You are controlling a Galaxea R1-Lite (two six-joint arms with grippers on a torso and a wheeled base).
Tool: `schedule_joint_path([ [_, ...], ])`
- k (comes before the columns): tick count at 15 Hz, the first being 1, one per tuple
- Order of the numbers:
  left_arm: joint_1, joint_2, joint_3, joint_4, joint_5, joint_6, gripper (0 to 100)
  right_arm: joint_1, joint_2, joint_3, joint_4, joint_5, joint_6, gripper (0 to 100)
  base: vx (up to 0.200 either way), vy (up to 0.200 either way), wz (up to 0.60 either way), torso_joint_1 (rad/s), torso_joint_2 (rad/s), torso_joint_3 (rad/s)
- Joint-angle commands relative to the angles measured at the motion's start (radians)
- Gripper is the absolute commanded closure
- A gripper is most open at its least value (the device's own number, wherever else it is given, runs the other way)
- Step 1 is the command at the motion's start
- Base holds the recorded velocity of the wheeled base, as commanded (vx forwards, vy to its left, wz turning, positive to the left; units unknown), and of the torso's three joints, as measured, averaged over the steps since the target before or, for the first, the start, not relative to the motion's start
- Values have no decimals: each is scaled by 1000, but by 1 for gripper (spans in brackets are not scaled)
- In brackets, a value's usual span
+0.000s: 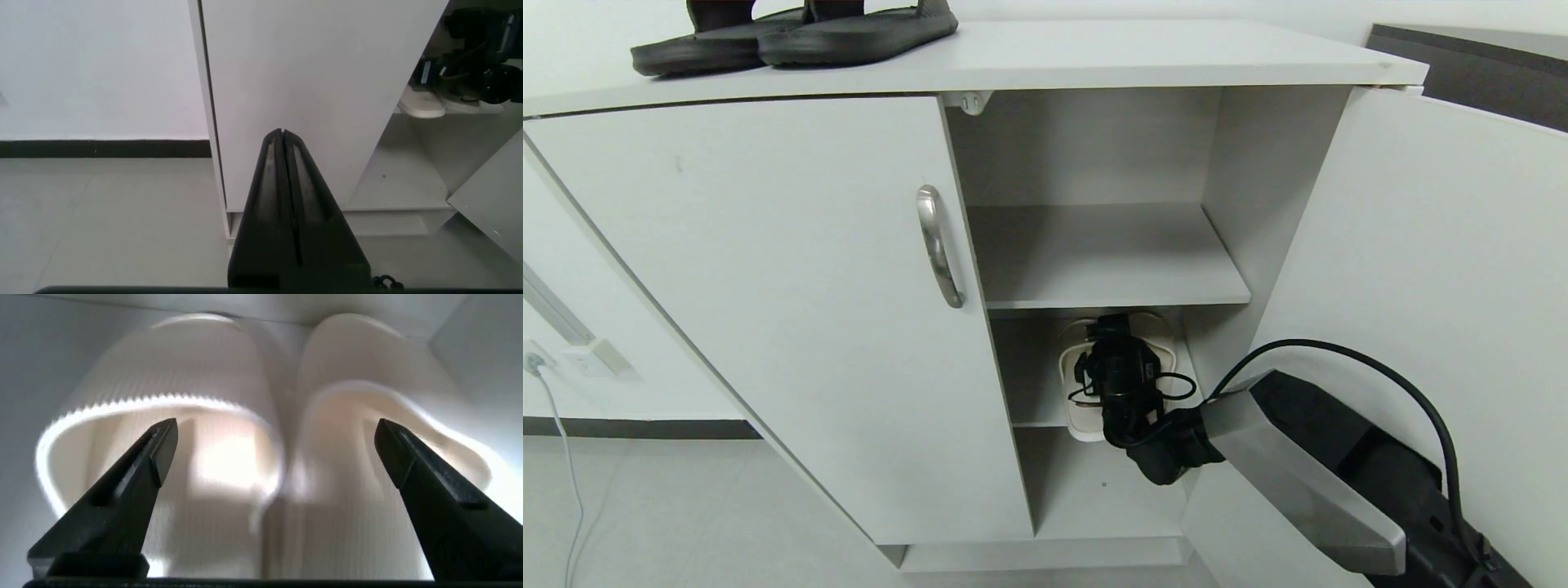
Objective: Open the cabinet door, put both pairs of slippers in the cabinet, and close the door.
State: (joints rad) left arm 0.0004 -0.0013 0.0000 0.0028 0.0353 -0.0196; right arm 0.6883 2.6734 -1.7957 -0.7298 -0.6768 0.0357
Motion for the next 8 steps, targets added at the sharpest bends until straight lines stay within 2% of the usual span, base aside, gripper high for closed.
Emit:
schedule_joint_path([
  [1,1,1,0,0,0,0,100,23,-99,122,-48,0,0,0,0,0,0,0,0,0],
  [5,1,1,0,0,-2,0,100,76,-233,369,-175,-1,0,0,0,0,0,0,0,0],
  [8,1,1,0,0,-2,0,100,125,-359,553,-201,-4,23,0,0,0,0,0,0,0],
])
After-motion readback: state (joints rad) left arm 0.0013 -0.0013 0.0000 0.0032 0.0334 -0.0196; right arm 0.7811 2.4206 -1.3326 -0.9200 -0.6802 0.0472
